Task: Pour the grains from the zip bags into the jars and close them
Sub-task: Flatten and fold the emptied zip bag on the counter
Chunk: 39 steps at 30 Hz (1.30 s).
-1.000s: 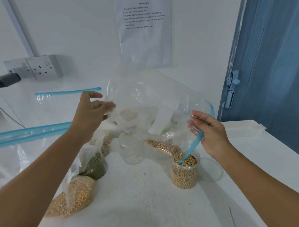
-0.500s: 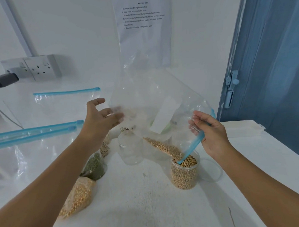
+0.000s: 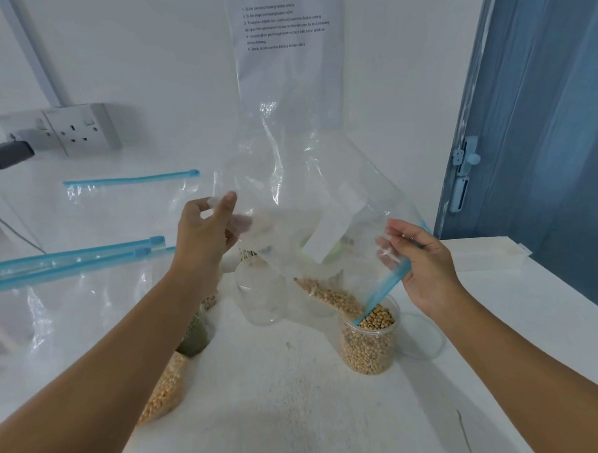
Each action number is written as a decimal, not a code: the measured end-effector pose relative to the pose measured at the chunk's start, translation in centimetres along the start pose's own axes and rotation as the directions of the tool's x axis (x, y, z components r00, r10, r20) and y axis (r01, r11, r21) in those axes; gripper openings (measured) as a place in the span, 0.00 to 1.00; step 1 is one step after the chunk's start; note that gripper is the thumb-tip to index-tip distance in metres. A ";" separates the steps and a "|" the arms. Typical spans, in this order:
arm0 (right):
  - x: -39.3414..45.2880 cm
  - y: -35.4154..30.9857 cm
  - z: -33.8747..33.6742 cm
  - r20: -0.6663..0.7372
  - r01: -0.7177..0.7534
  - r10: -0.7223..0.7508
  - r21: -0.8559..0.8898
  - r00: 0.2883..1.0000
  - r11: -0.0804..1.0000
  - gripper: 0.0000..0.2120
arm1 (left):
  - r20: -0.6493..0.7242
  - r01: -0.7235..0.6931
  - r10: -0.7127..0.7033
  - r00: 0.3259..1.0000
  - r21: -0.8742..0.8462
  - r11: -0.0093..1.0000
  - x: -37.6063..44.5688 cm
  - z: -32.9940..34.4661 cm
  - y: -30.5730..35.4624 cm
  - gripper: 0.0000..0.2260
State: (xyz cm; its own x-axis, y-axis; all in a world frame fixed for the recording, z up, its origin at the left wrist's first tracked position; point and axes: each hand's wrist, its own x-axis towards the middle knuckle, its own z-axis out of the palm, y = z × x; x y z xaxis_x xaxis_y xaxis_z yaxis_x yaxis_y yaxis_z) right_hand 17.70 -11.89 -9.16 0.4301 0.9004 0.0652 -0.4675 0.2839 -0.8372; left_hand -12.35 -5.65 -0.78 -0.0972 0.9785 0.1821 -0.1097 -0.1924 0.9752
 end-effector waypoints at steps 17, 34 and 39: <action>-0.6 0.0 -0.5 -0.013 -0.012 0.012 0.038 1.000 0.999 0.11 | -0.151 0.101 -0.102 0.983 -0.014 0.995 -7.1 2.5 -3.3 0.21; -0.9 -0.2 -1.7 -0.002 0.005 -0.005 -0.022 1.000 1.000 0.10 | 0.193 0.270 -0.279 0.941 0.070 0.960 -8.2 5.4 -7.0 0.06; -1.3 0.0 -2.8 -0.015 0.011 -0.011 -0.034 1.000 0.999 0.08 | 0.184 0.239 -0.237 0.954 0.013 0.971 -8.2 6.1 -7.2 0.08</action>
State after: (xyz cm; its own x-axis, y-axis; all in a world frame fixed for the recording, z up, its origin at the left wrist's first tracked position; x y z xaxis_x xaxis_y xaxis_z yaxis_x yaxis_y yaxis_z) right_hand 19.34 -14.03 -10.76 0.4472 0.8920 0.0661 -0.4364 0.2822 -0.8543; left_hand -4.76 -11.89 -8.49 0.1153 0.9927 -0.0345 -0.1166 0.0480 0.9920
